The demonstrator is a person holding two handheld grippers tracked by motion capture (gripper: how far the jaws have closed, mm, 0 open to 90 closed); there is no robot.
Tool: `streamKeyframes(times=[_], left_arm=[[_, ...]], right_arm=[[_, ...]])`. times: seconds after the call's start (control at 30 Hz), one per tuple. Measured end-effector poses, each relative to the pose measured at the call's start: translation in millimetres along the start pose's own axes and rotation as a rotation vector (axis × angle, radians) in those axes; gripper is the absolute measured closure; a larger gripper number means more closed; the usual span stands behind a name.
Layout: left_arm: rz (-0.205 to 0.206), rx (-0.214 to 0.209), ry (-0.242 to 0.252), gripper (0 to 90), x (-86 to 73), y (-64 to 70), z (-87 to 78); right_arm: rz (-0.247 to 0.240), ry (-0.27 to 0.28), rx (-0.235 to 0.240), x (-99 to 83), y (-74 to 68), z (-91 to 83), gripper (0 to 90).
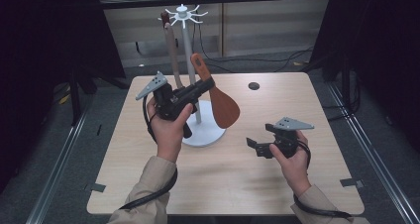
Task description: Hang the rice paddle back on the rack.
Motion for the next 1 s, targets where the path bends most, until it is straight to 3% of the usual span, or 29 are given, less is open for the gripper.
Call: streamKeyframes(times=[0.17,0.67,0.87,1.0], left_arm=[[0.018,0.006,0.012,83.0,13.8,-3.6,1.2],[0.023,0.014,0.081,83.1,46.7,-15.9,8.5],[0.01,0.027,0.107,82.9,54.1,-22.2,11.1],[-0.023,0.041,0.109,82.8,52.5,-30.4,11.1]], right_arm=[[0.002,-0.001,0.0,-0.3,1.2,-0.4,7.3],[0.011,-0.002,-0.003,0.0,4.3,-0.9,7.4],[0.01,0.001,0.001,0.4,5.0,-0.9,7.4],[0.013,0.0,0.003,0.4,5.4,-1.0,7.3]])
Point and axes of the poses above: each handheld gripper's, and its own axes: z roughly forward along the jaws, x roughly out of its top, y roughly to its right, the point moved 4 cm from there along z, roughly forward along the jaws, and after that the axes turned 8 degrees about -x, right-handed, at the moved point
